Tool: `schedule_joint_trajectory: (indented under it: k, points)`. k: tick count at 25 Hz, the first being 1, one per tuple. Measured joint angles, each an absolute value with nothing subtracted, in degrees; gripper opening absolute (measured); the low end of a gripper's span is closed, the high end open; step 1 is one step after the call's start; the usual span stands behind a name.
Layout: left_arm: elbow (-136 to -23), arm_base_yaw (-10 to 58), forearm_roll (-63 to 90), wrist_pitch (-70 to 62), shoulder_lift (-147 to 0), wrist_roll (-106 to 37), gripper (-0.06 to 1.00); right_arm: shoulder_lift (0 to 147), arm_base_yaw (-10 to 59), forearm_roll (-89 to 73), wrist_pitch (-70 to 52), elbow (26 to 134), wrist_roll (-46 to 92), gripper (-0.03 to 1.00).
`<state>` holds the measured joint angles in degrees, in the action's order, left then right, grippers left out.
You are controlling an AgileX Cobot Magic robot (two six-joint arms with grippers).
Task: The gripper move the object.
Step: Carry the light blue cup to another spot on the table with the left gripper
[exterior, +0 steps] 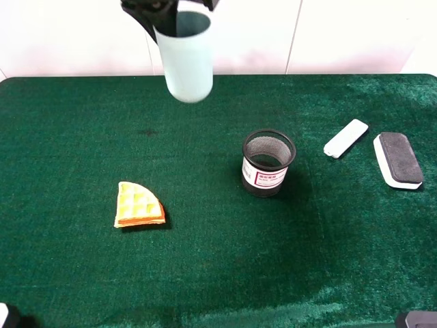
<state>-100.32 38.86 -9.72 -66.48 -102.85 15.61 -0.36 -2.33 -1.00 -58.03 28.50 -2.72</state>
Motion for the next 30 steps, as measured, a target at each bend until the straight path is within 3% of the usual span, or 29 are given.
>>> schedule_joint_trajectory:
  k: [30]
  points:
    - [-52.43, 38.64, -19.02, -57.28, -67.21, 32.08, 0.06, -0.36, -2.33, -1.0, -58.05, 28.5, -2.72, 0.7]
